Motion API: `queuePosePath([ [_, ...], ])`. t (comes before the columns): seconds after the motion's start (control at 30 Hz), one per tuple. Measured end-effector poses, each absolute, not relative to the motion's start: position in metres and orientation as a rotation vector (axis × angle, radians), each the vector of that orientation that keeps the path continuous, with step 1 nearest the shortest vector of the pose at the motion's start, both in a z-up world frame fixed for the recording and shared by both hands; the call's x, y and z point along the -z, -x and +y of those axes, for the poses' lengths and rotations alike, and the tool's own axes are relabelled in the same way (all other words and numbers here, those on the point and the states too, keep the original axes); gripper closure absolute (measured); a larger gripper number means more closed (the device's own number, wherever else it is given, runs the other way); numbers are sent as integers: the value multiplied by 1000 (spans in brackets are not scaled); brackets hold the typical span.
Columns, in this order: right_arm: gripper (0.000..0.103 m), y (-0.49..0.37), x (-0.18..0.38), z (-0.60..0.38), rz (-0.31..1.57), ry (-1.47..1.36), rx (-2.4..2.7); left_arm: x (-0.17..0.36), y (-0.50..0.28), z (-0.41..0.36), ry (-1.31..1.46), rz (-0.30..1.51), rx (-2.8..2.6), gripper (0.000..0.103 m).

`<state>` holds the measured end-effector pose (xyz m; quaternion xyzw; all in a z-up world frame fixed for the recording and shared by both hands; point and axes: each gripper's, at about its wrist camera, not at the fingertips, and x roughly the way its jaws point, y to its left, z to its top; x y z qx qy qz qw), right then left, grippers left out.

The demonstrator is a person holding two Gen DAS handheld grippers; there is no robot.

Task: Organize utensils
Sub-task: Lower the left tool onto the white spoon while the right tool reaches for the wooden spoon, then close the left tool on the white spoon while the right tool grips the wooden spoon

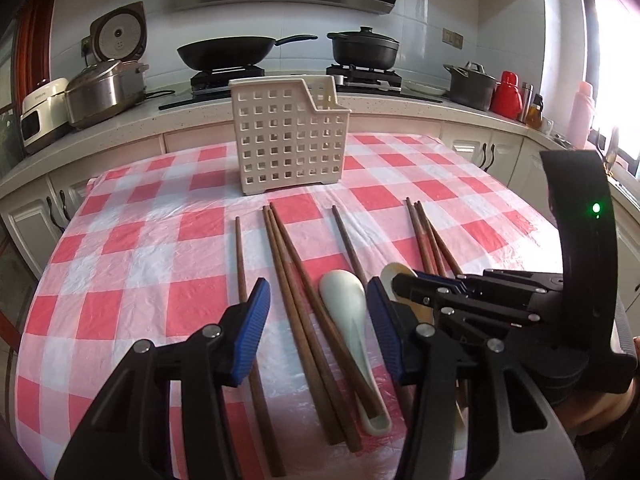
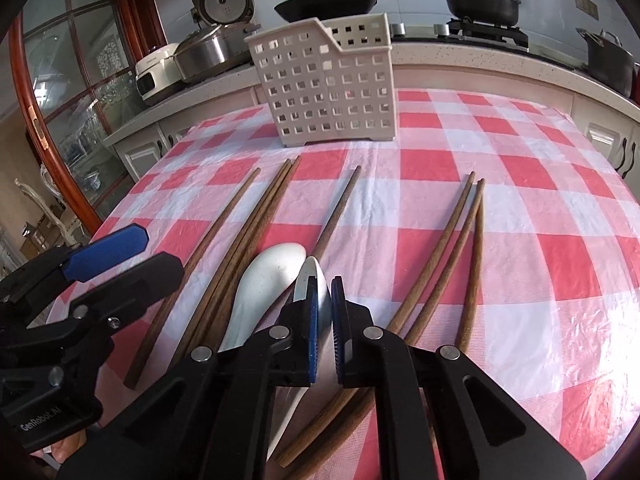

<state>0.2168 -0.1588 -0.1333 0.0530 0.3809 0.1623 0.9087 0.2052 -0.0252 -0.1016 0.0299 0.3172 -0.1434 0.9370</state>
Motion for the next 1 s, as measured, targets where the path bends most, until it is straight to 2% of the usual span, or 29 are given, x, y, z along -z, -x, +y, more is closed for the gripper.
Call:
queuePosePath([
  [0.1, 94, -216, 130, -172, 772, -151, -311, 103, -210, -37, -78, 672, 335, 57],
  [0.2, 94, -215, 128, -184, 759, -170, -284, 109, -223, -53, -106, 707, 385, 68],
  [0.27, 94, -214, 126, -190, 751, -184, -279, 115, -234, -63, -107, 740, 414, 81],
  [0.43, 94, -209, 119, -202, 709, -188, -276, 130, -256, -80, -157, 789, 400, 88],
  [1.0, 94, -208, 125, -211, 703, -215, -281, 125, -261, -63, -96, 800, 380, 89],
])
